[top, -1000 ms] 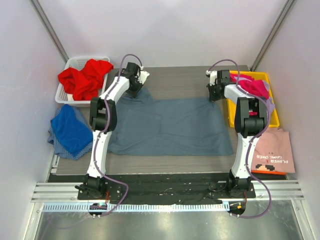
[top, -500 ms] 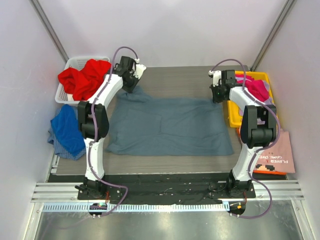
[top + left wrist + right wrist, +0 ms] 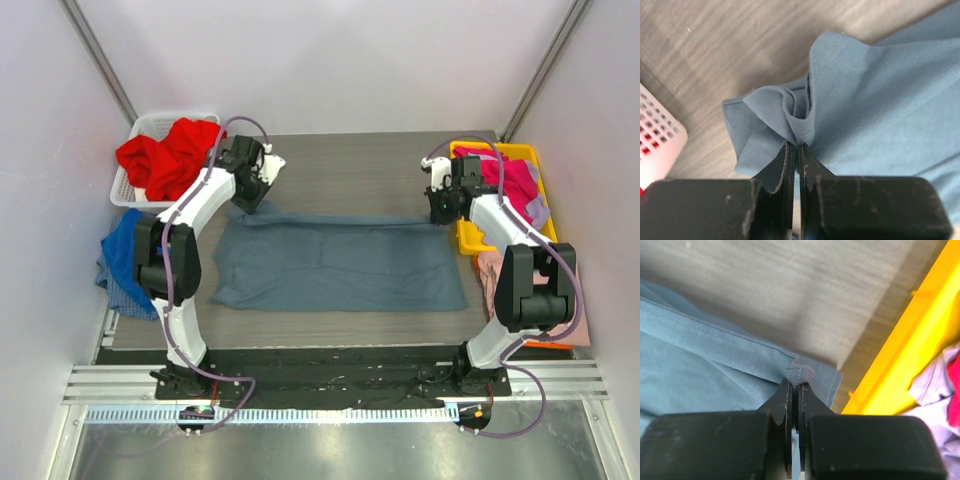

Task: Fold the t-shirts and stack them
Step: Fold the other side of the tshirt into a rectangle

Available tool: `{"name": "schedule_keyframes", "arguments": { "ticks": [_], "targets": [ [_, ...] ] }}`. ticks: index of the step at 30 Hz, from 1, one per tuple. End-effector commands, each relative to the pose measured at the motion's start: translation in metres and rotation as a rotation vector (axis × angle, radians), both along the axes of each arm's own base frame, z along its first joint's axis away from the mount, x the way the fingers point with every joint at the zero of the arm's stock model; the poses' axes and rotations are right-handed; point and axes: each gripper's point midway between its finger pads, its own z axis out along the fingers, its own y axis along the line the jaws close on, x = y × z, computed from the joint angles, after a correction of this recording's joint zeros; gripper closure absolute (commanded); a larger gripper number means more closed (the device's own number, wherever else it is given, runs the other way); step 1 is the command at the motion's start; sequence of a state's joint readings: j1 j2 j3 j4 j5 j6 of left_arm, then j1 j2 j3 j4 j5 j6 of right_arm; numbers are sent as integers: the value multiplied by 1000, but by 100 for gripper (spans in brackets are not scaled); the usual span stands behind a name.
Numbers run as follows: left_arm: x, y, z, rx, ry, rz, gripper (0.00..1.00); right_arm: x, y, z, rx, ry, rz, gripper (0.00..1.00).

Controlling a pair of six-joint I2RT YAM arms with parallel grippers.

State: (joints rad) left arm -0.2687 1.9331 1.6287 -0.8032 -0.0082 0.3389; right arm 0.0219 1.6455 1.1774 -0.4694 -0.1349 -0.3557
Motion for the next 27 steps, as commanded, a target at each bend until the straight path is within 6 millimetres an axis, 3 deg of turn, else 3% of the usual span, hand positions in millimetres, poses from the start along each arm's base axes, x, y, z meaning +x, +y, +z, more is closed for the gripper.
{"name": "schedule_keyframes", "arguments": {
  "ticks": [1, 15, 19, 27],
  "targets": [
    [-9, 1, 30, -2, -76, -5, 100, -15, -2, 12, -13, -23, 23, 99],
    [-44, -8, 13, 36, -12, -38, 100, -42, -14, -15, -91, 42, 54, 99],
    [-53, -3, 3, 69, 12, -44, 100, -50, -18, -19, -118, 45, 59, 99],
    [-65, 5, 0, 92, 12, -50, 100, -58, -20, -23, -132, 56, 65, 99]
  ]
}}
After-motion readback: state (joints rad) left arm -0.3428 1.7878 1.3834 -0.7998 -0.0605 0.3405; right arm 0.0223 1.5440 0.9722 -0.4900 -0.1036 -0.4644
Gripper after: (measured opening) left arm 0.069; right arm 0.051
